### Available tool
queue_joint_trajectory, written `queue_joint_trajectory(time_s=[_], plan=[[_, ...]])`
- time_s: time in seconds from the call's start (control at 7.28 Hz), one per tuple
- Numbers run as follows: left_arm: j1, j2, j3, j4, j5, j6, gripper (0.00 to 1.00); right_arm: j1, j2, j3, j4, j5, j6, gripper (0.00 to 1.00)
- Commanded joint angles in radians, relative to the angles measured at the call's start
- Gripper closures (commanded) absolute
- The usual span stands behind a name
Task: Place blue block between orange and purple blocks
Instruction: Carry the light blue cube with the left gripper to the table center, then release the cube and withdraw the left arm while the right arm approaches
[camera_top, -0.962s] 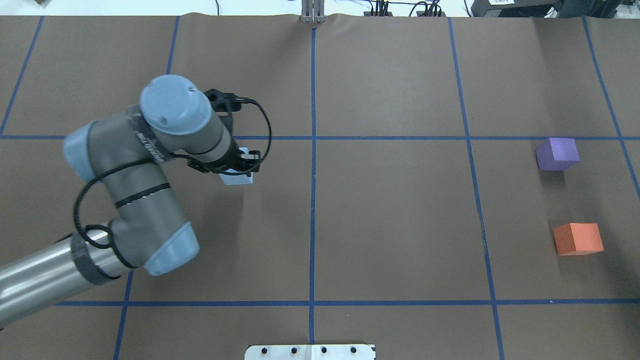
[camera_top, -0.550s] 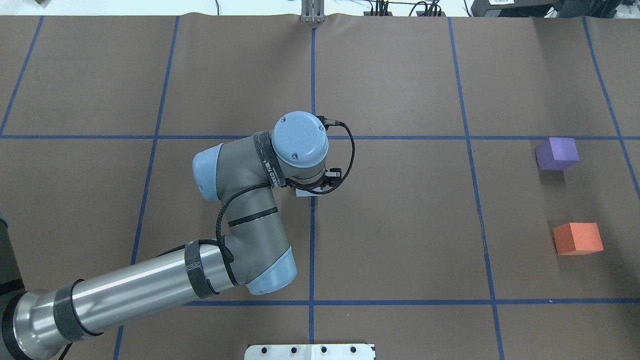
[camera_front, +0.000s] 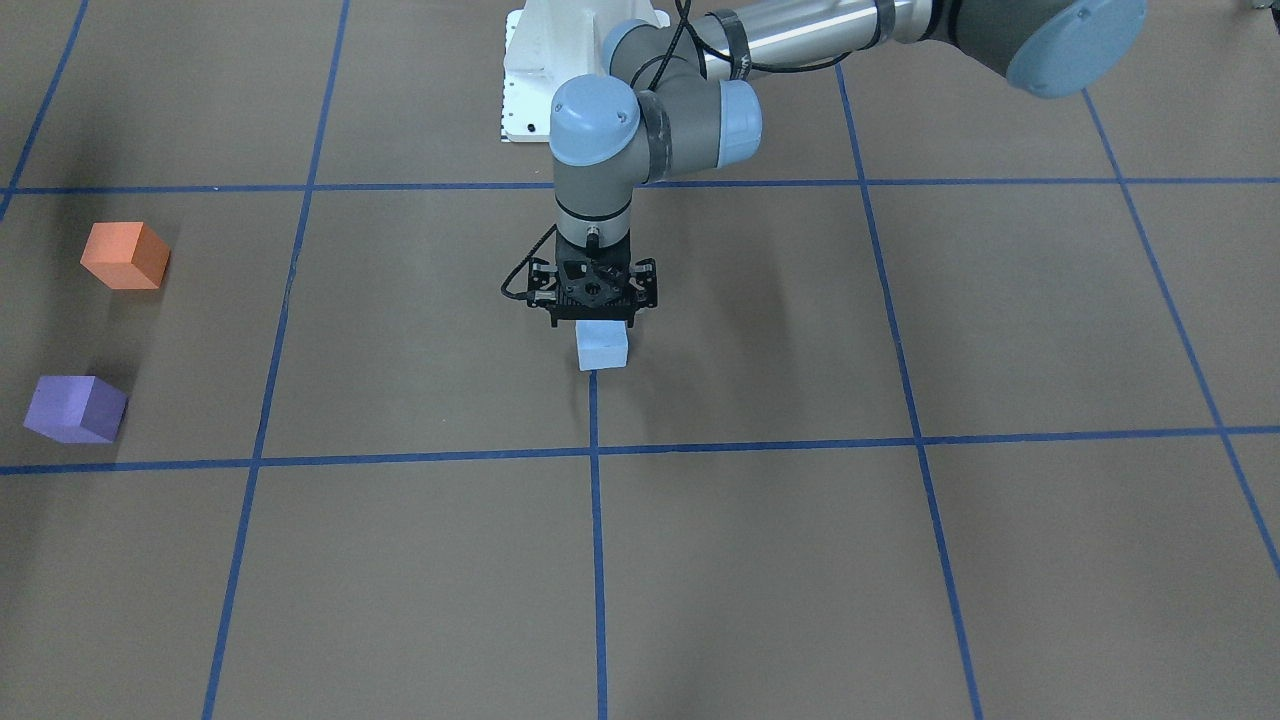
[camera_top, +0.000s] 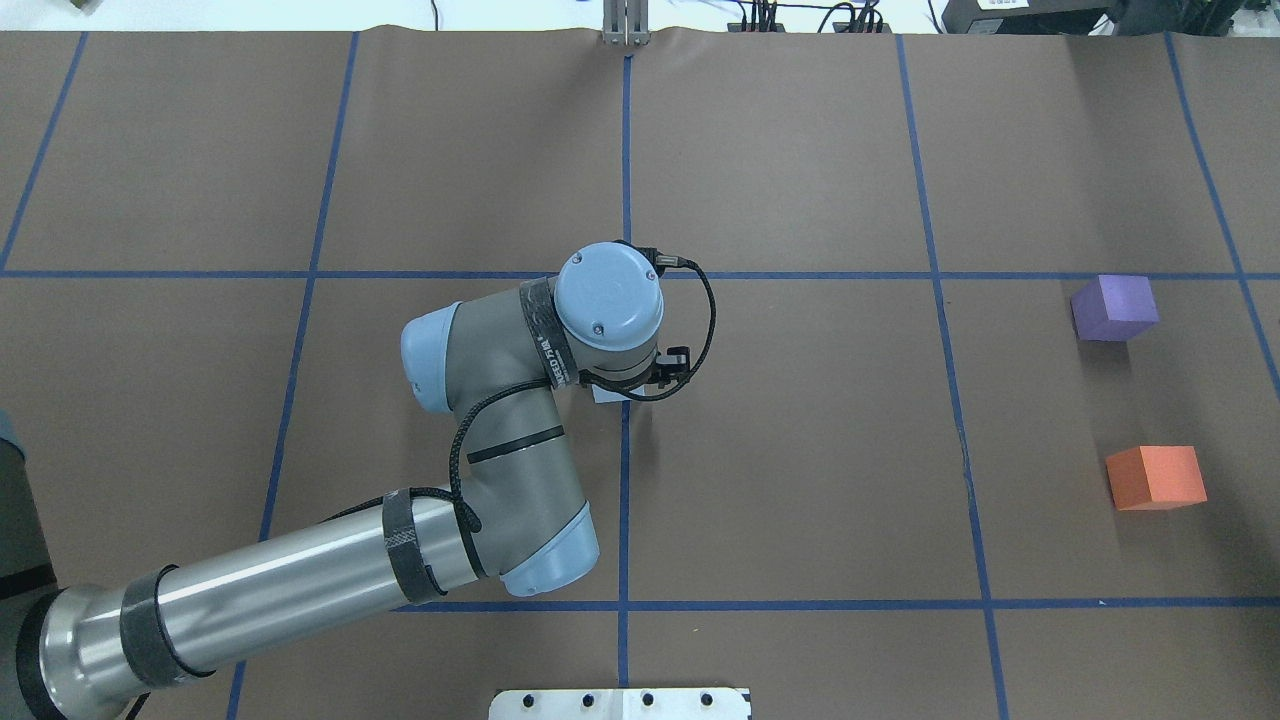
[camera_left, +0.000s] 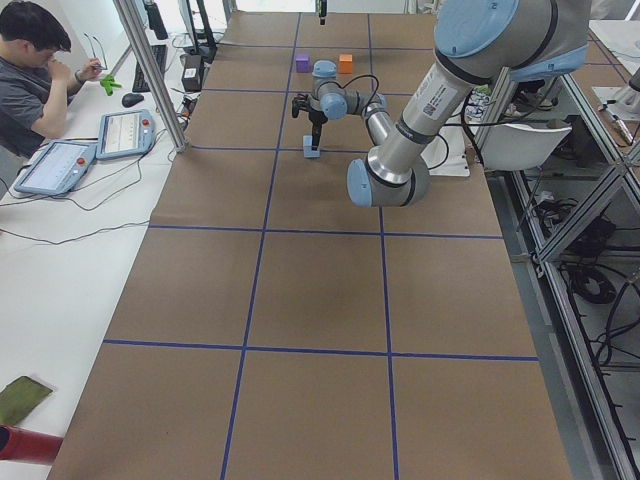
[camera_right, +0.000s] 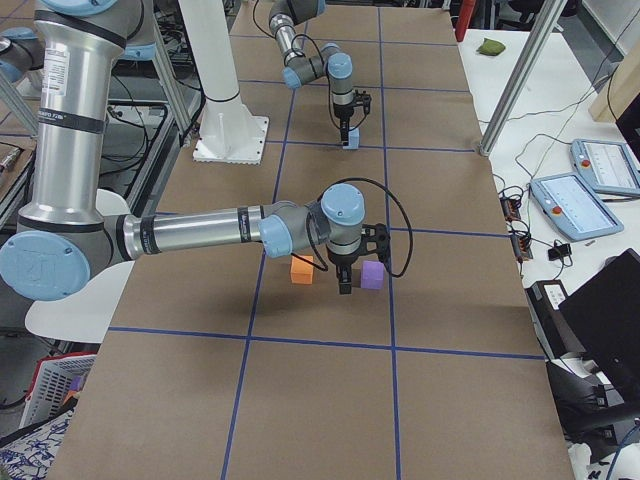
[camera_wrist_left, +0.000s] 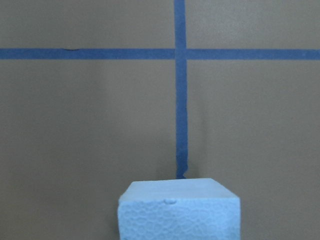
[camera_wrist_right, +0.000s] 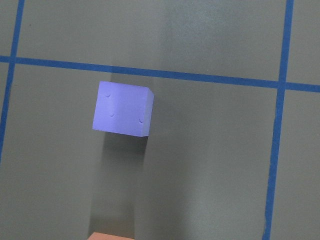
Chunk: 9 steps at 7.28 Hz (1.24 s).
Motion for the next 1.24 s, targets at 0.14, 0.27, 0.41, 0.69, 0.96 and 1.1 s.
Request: queue_joint_trajectory(time_s=[0.14,0.27,0.41,0.69,0.96,1.1], plan=[[-0.199,0.186,-0.329,0.237,-0.206,0.260,0.00,-0.120,0.088,0.075,0.005,-0.014,0.157,0.00],[-0.294,0.336,-0.490,0.322,-0.209,0.424,0.00,-0.196,0.162,0.093,0.005,-0.040,0.306,0.00],[-0.400,0.441,-0.561,0.388,-0.210,0.629,0.00,-0.277,0.229,0.105,0.004,-0.075,0.432,0.00],[-0.662,0.580,-0.550,0.424,-0.390,1.065,0.00,-0.466,0.396,0.101,-0.007,-0.182,0.684,0.00],[-0.903,0.725,-0.457,0.416,-0.500,1.401,0.00,-0.613,0.627,0.071,-0.210,-0.337,0.776,0.00],[-1.000,0.781,-0.421,0.407,-0.503,1.474,0.00,-0.672,0.724,0.046,-0.307,-0.415,0.782,0.00]])
